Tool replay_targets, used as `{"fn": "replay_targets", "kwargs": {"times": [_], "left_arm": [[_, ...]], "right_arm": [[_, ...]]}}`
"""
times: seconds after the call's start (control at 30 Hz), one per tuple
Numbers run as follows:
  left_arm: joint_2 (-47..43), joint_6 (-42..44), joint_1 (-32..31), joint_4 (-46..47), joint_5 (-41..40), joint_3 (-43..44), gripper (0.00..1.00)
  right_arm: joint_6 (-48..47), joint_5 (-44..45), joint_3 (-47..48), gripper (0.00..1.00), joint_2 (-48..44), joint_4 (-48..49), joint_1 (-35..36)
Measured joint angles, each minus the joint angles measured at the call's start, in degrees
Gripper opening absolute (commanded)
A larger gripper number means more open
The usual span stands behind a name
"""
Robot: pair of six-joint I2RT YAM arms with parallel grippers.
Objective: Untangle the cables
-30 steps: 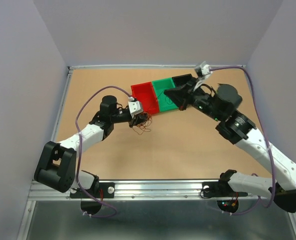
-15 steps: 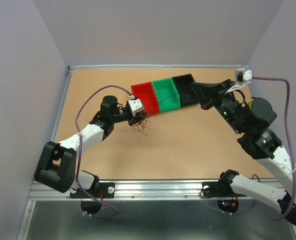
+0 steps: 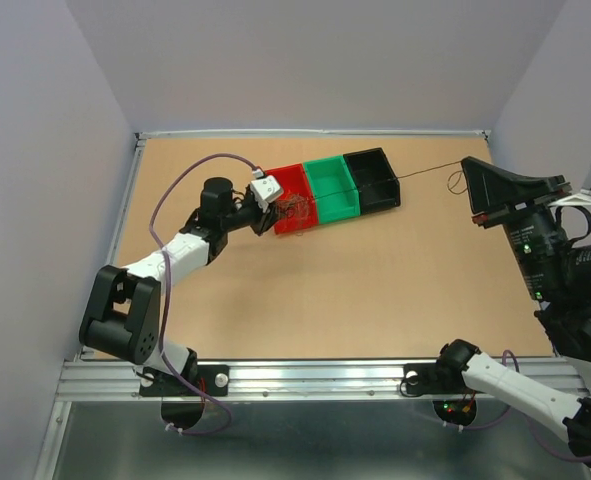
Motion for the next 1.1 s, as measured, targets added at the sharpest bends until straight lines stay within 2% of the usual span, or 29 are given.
{"fn": "replay_targets", "kwargs": {"times": [0.17,0.27,0.37,0.47,0.5,0.6,0.77,0.93,1.1], "left_arm": [[-1.3,-0.4,2.3,-3.0,-0.6,-0.4,0.32],[-5.2,-0.2,3.2,-5.4,0.1,-1.8,0.32],[-10.1,0.7,3.1,-7.8,3.7,-2.0,0.32],[-13.4,2.1,2.7,-11.0,7.2,-1.7,0.32],[-14.1,2.5,2.6,-12.0,8.1,-1.6,0.32],[-14.9,3.7,1.6,-14.4,8.7,-1.4,0.32],[-14.9,5.3,-2.0,-17.3,6.1,-1.4,0.32],[-14.6,6.8,-5.3,-18.4,2.6,-1.4,0.29],[-12.1,10.7,-7.2,-22.1,2.6,-0.5,0.28]], "right_arm": [[1.0,0.8,-7.0,0.01,-0.1,2.2,0.0],[2.2,1.6,-14.2,0.06,0.0,2.6,0.0],[3.6,2.3,-22.9,0.23,-1.2,1.8,0.0],[4.4,2.3,-29.1,0.59,-1.3,1.0,0.0],[4.6,2.1,-30.8,0.74,-1.2,0.6,0.0],[3.8,1.2,-33.4,0.88,0.9,0.3,0.0],[0.9,-4.1,-33.8,0.92,7.5,4.1,0.0],[-4.6,-18.1,-34.4,0.92,12.0,12.6,0.0],[-10.3,-26.2,-33.9,0.92,18.8,17.7,0.0]]}}
